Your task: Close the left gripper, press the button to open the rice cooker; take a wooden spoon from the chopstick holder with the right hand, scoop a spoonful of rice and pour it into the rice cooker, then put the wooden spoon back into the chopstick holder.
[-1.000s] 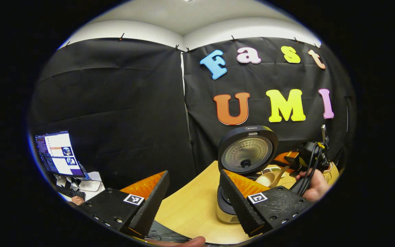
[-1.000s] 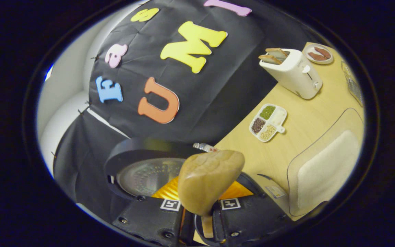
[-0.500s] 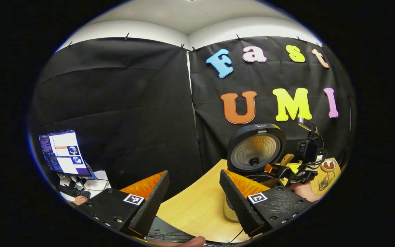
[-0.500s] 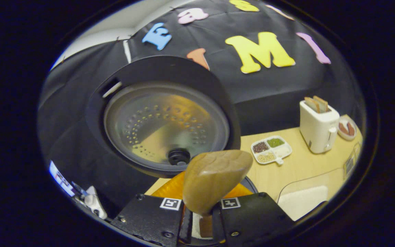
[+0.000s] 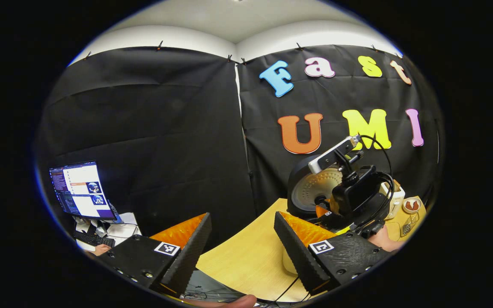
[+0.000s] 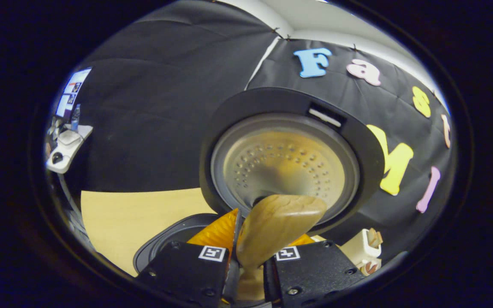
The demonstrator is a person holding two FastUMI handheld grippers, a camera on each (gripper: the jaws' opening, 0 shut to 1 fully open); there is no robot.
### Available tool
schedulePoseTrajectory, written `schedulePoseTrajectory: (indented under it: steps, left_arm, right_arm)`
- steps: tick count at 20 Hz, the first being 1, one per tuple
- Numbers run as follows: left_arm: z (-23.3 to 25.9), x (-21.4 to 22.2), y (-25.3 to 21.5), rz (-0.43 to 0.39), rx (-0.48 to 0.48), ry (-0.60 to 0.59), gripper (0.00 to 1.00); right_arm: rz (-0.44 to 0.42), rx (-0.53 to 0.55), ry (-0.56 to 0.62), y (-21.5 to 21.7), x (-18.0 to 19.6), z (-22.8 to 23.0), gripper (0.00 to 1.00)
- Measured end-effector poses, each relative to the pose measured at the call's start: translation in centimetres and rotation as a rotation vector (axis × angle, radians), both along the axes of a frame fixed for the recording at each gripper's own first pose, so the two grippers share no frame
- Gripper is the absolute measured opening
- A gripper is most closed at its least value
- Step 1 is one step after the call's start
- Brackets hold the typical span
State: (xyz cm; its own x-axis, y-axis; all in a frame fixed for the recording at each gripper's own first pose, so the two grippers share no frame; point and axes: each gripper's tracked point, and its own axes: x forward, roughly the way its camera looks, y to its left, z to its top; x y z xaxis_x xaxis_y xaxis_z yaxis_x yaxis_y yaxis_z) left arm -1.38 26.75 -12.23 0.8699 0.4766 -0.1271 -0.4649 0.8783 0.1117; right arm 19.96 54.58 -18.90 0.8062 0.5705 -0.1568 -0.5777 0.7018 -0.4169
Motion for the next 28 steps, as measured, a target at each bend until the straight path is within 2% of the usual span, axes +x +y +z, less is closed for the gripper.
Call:
schedulePoseTrajectory:
  steps: [3, 5, 7, 10, 11, 12, 13, 14, 18, 21, 22, 23, 28]
  left_arm:
    - [-0.1, 0.0, 0.0, -0.003, -0.003, 0.003, 0.94]
    - [0.0, 0.0, 0.1, -0.001, -0.006, 0.002, 0.94]
    - [-0.1, 0.0, 0.1, 0.001, -0.006, 0.001, 0.94]
    - [0.1, 0.0, 0.0, 0.0, 0.008, 0.004, 0.94]
    - [0.2, 0.1, 0.0, -0.002, 0.01, 0.004, 0.94]
    - [0.2, 0.2, -0.2, -0.004, 0.011, 0.004, 0.94]
    - [0.2, 0.3, -0.4, -0.007, 0.013, 0.004, 0.94]
    - [0.2, 0.5, -0.5, -0.009, 0.014, 0.006, 0.94]
    - [0.6, 1.2, -1.9, -0.038, 0.009, 0.006, 0.94]
    - [1.1, 1.8, -3.3, -0.074, 0.026, 0.0, 0.94]
    - [1.4, 2.0, -3.9, -0.084, 0.028, -0.005, 0.9]
    - [1.4, 2.2, -4.5, -0.094, 0.026, -0.009, 0.94]
    - [1.6, 3.4, -7.4, -0.141, 0.016, -0.016, 0.94]
  right_arm:
    - [0.028, -0.038, -0.037, 0.4, -0.4, 0.7, 0.24]
    - [0.034, -0.003, -0.019, 0.2, -0.4, 1.2, 0.24]
    - [0.027, 0.138, 0.105, -0.3, -0.5, 1.0, 0.24]
    - [-0.006, 0.444, 0.337, -2.5, -0.5, 2.4, 0.24]
    - [-0.005, 0.523, 0.369, -3.5, -0.2, 3.6, 0.24]
    - [-0.005, 0.596, 0.393, -4.4, 0.3, 4.9, 0.28]
    - [-0.006, 0.668, 0.43, -5.4, 0.5, 5.9, 0.24]
    - [-0.012, 0.736, 0.451, -6.4, 1.2, 6.5, 0.28]
    - [-0.051, 0.922, 0.508, -11.6, 2.3, 8.2, 0.28]
    - [-0.119, 0.994, 0.477, -16.8, 4.0, 9.2, 0.28]
    - [-0.147, 1.001, 0.458, -18.8, 4.5, 9.3, 0.28]
    - [-0.172, 1.004, 0.443, -20.7, 5.1, 9.3, 0.28]
    - [-0.308, 1.013, 0.355, -30.6, 7.7, 8.6, 0.28]
